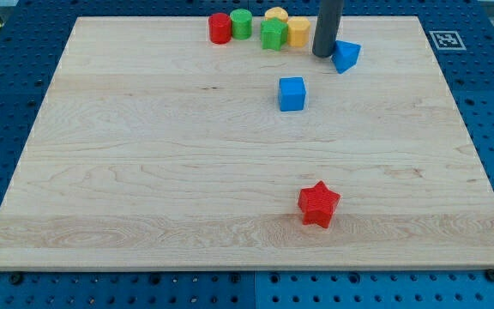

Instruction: Push the blue triangle close to blue cube

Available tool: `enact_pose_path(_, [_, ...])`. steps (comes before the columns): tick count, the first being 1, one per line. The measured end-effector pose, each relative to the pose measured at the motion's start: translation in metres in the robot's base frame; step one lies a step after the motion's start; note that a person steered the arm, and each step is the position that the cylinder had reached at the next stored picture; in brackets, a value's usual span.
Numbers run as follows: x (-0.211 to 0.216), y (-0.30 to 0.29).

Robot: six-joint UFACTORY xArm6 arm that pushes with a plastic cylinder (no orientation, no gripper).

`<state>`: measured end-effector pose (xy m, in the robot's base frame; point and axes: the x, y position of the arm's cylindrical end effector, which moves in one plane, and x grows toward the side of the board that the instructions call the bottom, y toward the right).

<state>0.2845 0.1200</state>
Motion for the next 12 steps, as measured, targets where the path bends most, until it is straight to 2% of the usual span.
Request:
enact_pose_path(2, [0.001, 0.002])
enact_pose_path(4, [-0.018, 0.003])
enact_pose_path(5, [-0.018, 0.029])
enact_pose_path(7, [0.008, 0.043])
enact_pose_path(10, [0.026, 0.038])
enact_pose_path(12, [0.026, 0.058])
